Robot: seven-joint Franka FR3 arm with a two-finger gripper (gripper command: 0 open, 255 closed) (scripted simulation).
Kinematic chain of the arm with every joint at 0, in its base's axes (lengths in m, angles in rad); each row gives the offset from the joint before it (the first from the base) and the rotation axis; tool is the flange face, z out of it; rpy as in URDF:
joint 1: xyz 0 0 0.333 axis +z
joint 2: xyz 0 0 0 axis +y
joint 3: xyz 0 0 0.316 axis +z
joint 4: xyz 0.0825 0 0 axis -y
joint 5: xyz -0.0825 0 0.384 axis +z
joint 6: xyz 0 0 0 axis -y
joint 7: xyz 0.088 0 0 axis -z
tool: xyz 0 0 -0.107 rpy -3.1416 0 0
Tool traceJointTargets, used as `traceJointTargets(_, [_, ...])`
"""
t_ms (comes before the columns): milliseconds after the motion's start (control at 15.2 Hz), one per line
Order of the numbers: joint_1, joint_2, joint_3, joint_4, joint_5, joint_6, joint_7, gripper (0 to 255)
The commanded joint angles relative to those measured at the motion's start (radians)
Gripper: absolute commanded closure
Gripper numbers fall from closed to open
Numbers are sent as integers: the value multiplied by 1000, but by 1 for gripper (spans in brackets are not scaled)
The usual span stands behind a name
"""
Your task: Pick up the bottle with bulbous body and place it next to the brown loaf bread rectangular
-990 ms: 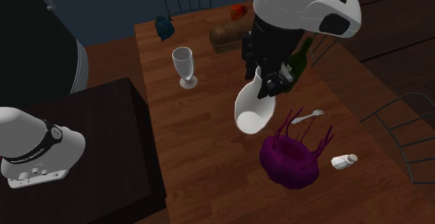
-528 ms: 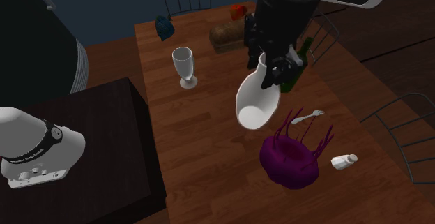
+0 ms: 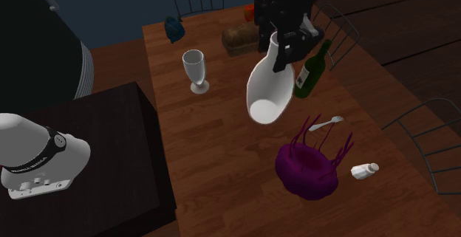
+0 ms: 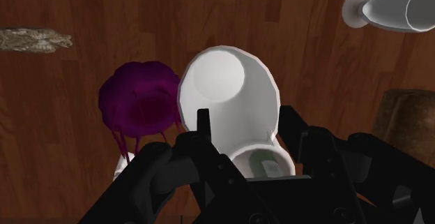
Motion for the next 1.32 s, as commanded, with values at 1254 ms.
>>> traceJointTargets(1254, [274, -8, 195, -11, -24, 11, 470, 255])
